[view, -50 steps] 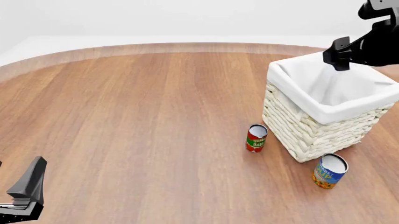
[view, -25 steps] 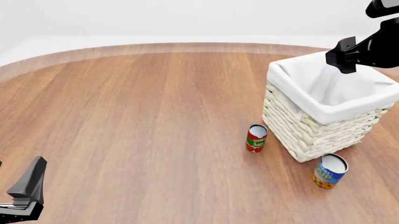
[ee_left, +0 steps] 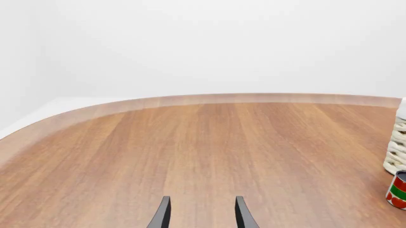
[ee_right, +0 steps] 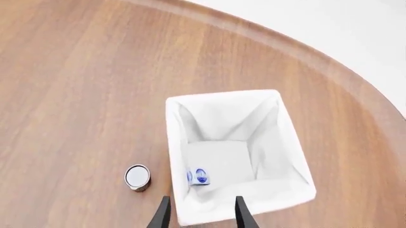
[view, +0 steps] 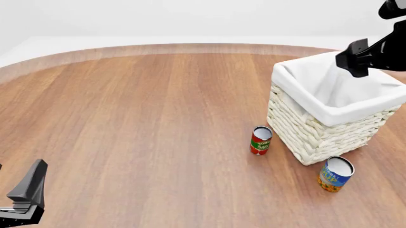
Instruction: Pick up the alphabet soup and the cream cheese box, and put them in the basket.
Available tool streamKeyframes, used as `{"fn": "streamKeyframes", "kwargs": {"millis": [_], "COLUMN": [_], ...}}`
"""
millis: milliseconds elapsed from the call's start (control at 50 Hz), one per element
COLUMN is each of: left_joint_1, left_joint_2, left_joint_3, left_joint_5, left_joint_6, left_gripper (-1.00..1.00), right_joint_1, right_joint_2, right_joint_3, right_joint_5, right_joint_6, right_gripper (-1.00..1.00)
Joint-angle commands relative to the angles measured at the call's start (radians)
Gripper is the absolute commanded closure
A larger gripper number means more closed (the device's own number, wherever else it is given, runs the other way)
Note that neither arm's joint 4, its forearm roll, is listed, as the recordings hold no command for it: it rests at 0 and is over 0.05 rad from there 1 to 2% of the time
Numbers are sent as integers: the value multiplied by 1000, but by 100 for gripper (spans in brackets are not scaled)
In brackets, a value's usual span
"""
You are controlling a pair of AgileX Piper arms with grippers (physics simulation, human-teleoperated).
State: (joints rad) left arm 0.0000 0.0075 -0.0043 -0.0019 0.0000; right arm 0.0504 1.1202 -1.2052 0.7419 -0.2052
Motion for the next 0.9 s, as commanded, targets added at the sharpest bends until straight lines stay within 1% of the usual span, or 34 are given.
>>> {"fn": "streamKeyframes", "kwargs": {"millis": [20, 280, 360, 420, 480, 500, 520, 560, 820, 840, 860, 900], "left_joint_1": [0, 0, 0, 0, 0, 0, 0, 0, 0, 0, 0, 0], "left_joint_2": [0, 0, 0, 0, 0, 0, 0, 0, 0, 0, 0, 0], "left_joint_3": [0, 0, 0, 0, 0, 0, 0, 0, 0, 0, 0, 0], "left_joint_5": [0, 0, 0, 0, 0, 0, 0, 0, 0, 0, 0, 0], "left_joint_6": [0, 0, 0, 0, 0, 0, 0, 0, 0, 0, 0, 0], "left_gripper": [-100, -100, -100, -100, -100, -100, -100, -100, -100, -100, -100, -100], "right_joint_1": [0, -10, -9, -1, -1, 1, 2, -1, 8, 9, 7, 7], "right_joint_2": [-45, -89, -111, -142, -158, -153, -166, -175, -251, -253, -241, -261], "right_joint_3": [33, 66, 78, 90, 108, 67, 92, 98, 169, 171, 118, 176], "right_joint_5": [3, -3, -3, 3, 0, 36, 17, 3, -1, 0, 42, 6], "right_joint_6": [3, 9, 19, 36, 38, 40, 44, 54, 69, 70, 72, 78], "right_gripper": [-100, -100, -100, -100, -100, -100, -100, -100, -100, -100, -100, -100]}}
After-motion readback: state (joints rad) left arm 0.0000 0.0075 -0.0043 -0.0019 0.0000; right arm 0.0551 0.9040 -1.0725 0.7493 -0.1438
